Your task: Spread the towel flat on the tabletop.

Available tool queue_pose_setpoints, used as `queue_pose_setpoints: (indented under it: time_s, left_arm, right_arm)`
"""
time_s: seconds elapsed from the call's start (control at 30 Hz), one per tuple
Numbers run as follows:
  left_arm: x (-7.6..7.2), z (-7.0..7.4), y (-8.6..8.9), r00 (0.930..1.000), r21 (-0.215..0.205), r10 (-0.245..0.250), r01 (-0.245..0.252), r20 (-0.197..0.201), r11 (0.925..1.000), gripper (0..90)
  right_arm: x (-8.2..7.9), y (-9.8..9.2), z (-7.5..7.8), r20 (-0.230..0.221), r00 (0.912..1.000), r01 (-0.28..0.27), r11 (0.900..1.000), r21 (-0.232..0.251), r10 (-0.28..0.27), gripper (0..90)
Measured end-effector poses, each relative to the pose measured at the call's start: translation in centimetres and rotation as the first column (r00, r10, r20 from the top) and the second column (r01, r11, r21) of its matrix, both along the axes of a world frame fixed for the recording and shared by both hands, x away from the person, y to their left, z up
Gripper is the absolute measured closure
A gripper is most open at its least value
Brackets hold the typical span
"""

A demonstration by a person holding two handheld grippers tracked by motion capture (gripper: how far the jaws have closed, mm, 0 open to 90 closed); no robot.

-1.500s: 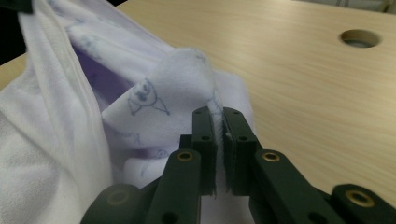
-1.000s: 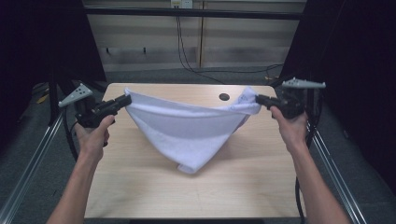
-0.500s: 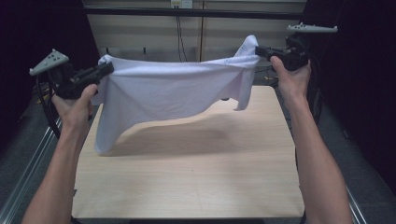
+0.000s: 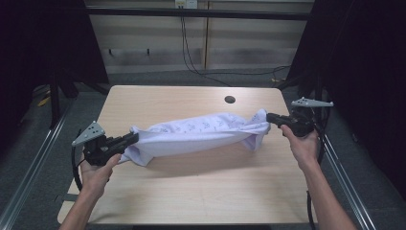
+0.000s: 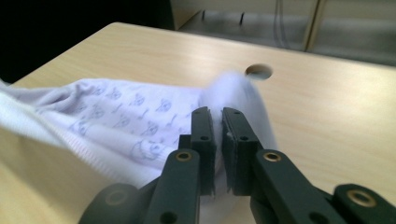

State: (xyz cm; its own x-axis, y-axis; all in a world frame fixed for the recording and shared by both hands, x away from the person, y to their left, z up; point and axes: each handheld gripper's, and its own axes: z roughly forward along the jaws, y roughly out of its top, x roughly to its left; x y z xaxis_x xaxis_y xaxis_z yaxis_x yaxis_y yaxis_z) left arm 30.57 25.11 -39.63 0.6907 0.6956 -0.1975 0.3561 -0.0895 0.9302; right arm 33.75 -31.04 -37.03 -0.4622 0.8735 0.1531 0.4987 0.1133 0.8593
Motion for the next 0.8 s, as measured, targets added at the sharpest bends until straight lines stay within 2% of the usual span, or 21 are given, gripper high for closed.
queue_pose_setpoints:
  time_s: [0.03, 0.07, 0.1, 0.13, 0.17, 0.2, 0.23, 0.3, 0.33, 0.37, 0.4, 0.43, 0.47, 0.5, 0.53, 0.57, 0.6, 0.63, 0.67, 0.7, 0.8]
  left_arm:
    - [0.0, 0.3, 0.0, 0.9999, -0.014, 0.009, -0.008, 0.008, 0.9999, 85.2]
    - [0.3, 0.9, 0.4, 0.9997, -0.051, 0.018, -0.017, 0.016, 0.9985, 85.1]
    - [0.3, 1.2, 0.5, 0.9996, -0.058, 0.025, -0.024, 0.015, 0.9980, 85.1]
    - [0.4, 1.2, 0.5, 0.9998, -0.050, 0.017, -0.017, 0.007, 0.9986, 85.0]
    - [0.4, 1.2, 0.5, 0.9998, -0.050, 0.017, -0.017, 0.007, 0.9986, 84.8]
    - [0.3, 1.2, 0.6, 0.9999, -0.026, 0.014, -0.014, 0.007, 0.9996, 84.8]
    - [0.1, 0.9, 0.6, 0.9999, -0.014, 0.015, -0.015, 0.004, 0.9998, 84.5]
    - [-0.5, 0.1, 0.8, 0.9997, -0.010, -0.010, 0.010, -0.023, 0.9999, 83.9]
    - [-1.0, -0.4, 0.9, 0.9992, -0.003, -0.018, 0.018, -0.037, 0.9998, 83.8]
    - [-1.5, -1.0, 1.0, 0.9984, 0.008, -0.030, 0.030, -0.049, 0.9995, 83.3]
    - [-2.0, -1.6, 1.0, 0.9968, 0.018, -0.047, 0.048, -0.065, 0.9987, 83.3]
    - [-2.7, -2.2, 1.1, 0.9956, 0.030, -0.057, 0.060, -0.074, 0.9978, 82.5]
    - [-3.1, -2.6, 1.2, 0.9947, 0.037, -0.063, 0.066, -0.082, 0.9971, 79.0]
    - [-3.1, -2.6, 1.2, 0.9947, 0.037, -0.063, 0.066, -0.082, 0.9971, 76.8]
    - [-3.1, -2.6, 1.2, 0.9949, 0.032, -0.058, 0.061, -0.082, 0.9976, 73.8]
    - [-2.8, -2.3, 1.1, 0.9954, 0.021, -0.061, 0.062, -0.074, 0.9978, 72.1]
    - [-2.8, -2.3, 1.1, 0.9954, 0.021, -0.061, 0.062, -0.074, 0.9978, 71.4]
    - [-2.3, -1.6, 0.9, 0.9979, 0.002, -0.046, 0.046, -0.046, 0.9989, 69.5]
    - [-2.3, -1.6, 0.9, 0.9979, 0.002, -0.046, 0.046, -0.046, 0.9989, 67.2]
    - [-2.1, -1.1, 0.7, 0.9992, -0.021, -0.035, 0.035, -0.021, 0.9992, 67.2]
    - [-1.2, -0.3, 0.4, 0.9999, -0.058, -0.013, 0.012, -0.006, 0.9982, 64.6]
  right_arm:
    - [0.0, 0.0, 0.0, 0.000, 1.0000, 0.000, 1.000, 0.000, 0.000, 86.3]
    - [-0.2, -0.1, 1.6, 0.048, 0.9984, 0.027, 0.999, 0.041, -0.029, 86.8]
    - [-0.3, -0.2, 2.4, 0.072, 0.9971, 0.017, 0.997, 0.076, -0.022, 87.1]
    - [-0.3, -0.2, 3.1, 0.082, 0.9965, 0.005, 0.996, 0.093, -0.013, 88.3]
    - [-0.3, -0.2, 3.1, 0.082, 0.9965, 0.005, 0.996, 0.093, -0.013, 88.3]
    - [-0.4, 0.0, 3.4, 0.086, 0.9962, 0.003, 0.997, 0.082, -0.011, 90.0]
    - [-0.6, 0.3, 2.9, 0.060, 0.9982, -0.013, 0.999, 0.048, 0.011, 90.0]
    - [-1.0, 0.3, 1.3, 0.019, 0.9993, -0.034, 0.999, 0.040, 0.033, 86.6]
    - [-1.3, 0.4, 0.2, -0.009, 0.9986, -0.053, 0.998, 0.041, 0.053, 84.8]
    - [-1.7, 0.6, -1.1, -0.036, 0.9975, -0.060, 0.998, 0.021, 0.061, 83.2]
    - [-1.7, 0.6, -1.1, -0.036, 0.9975, -0.060, 0.998, 0.021, 0.061, 83.2]
    - [-2.2, 0.8, -2.5, -0.066, 0.9953, -0.072, 0.997, -0.010, 0.071, 82.2]
    - [-3.2, 1.2, -5.1, -0.116, 0.9894, -0.092, 0.995, -0.038, 0.087, 76.1]
    - [-3.2, 1.2, -5.1, -0.116, 0.9894, -0.092, 0.995, -0.038, 0.087, 76.1]
    - [-3.8, 1.5, -7.2, -0.151, 0.9866, -0.076, 0.994, -0.084, 0.063, 71.0]
    - [-4.0, 1.4, -8.1, -0.157, 0.9867, -0.056, 0.993, -0.101, 0.040, 67.7]
    - [-4.0, 1.1, -8.8, -0.165, 0.9861, -0.036, 0.994, -0.101, 0.019, 64.4]
    - [-3.8, 0.7, -9.4, -0.173, 0.9850, -0.020, 0.995, -0.093, 0.003, 62.0]
    - [-3.8, 0.7, -9.4, -0.173, 0.9850, -0.020, 0.995, -0.093, 0.003, 62.0]
    - [-3.7, 0.3, -9.8, -0.188, 0.9822, -0.012, 0.996, -0.083, -0.003, 59.6]
    - [-3.5, -0.3, -10.4, -0.212, 0.9771, -0.004, 0.997, -0.077, -0.012, 53.0]
